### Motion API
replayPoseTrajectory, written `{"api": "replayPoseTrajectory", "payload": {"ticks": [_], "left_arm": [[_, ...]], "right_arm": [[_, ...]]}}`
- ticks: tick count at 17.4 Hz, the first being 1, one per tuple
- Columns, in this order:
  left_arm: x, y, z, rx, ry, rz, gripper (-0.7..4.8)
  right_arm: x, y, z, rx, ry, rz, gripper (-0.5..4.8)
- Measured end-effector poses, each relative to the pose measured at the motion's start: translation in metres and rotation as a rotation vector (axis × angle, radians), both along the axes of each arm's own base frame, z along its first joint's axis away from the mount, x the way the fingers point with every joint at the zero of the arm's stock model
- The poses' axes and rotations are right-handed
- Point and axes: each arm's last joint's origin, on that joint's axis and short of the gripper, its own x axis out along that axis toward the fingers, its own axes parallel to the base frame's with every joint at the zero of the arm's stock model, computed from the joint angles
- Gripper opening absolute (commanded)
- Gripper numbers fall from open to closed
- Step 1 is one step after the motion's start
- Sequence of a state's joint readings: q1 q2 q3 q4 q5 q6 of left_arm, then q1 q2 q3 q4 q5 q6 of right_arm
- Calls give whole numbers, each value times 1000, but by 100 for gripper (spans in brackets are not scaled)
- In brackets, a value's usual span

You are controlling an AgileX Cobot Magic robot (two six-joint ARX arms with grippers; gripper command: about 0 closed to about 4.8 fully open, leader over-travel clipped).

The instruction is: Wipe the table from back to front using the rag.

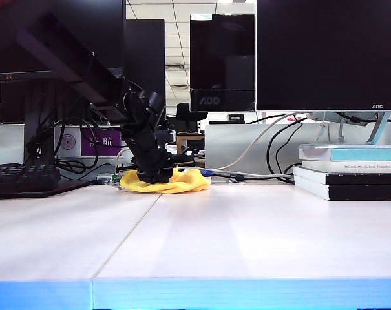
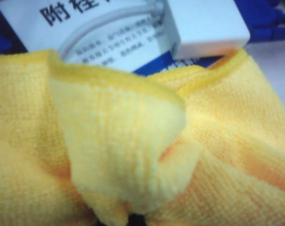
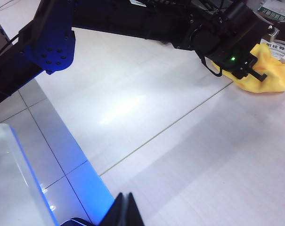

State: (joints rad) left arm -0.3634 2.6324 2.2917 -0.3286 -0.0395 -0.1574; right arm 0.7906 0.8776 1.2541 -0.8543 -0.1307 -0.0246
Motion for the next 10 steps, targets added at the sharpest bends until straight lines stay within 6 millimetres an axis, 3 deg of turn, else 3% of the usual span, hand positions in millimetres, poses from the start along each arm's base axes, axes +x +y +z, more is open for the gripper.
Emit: {"api": "replayPoseTrajectory", "payload": {"ticks": [10], "left_arm": [[8,9,-3,-31,-27,21,-6]], "right_arm": [[5,4,-3,-22,7,-22,-5]]}}
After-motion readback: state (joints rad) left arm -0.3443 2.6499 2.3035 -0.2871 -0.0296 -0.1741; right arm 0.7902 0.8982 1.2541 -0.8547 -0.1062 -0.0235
